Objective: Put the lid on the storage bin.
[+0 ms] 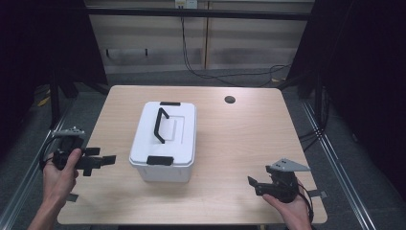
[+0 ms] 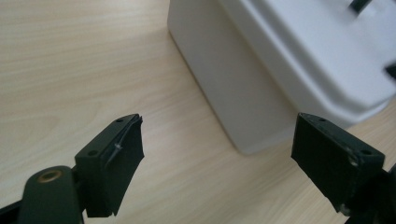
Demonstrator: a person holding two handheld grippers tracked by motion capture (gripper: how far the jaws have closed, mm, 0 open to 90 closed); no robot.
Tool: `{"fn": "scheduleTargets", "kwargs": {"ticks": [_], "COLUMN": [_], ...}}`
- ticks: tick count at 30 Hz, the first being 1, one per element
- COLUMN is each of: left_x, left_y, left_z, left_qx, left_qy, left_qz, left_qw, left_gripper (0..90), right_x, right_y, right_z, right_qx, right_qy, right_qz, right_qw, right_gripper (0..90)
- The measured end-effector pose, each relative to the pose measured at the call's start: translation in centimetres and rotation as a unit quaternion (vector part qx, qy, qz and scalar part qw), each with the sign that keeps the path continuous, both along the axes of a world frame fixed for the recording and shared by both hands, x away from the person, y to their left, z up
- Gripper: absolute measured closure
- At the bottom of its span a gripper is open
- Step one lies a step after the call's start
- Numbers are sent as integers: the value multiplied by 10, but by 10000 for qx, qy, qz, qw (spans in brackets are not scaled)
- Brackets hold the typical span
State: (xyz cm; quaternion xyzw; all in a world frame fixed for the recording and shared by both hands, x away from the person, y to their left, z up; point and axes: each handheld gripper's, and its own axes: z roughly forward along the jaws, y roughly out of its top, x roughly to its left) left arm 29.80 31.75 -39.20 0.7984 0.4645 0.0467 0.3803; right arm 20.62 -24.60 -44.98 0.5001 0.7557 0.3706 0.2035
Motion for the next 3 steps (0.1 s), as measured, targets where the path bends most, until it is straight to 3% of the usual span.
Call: {"fn": "scheduleTargets", "kwargs": {"ticks": [3], "left_x": [-5], "left_y": [7], "left_z": [-11], "left_qx": [-93], "left_qy": [7], "left_qz": [59], "left_qw": [9999], "left_gripper": [165], "right_x": [1], "right_y": [1], "right_z": [-2], "right_qx": [27], "right_qy": [25], "right_qz": [-35], "right_qw": [10000], "right_gripper": [214]}}
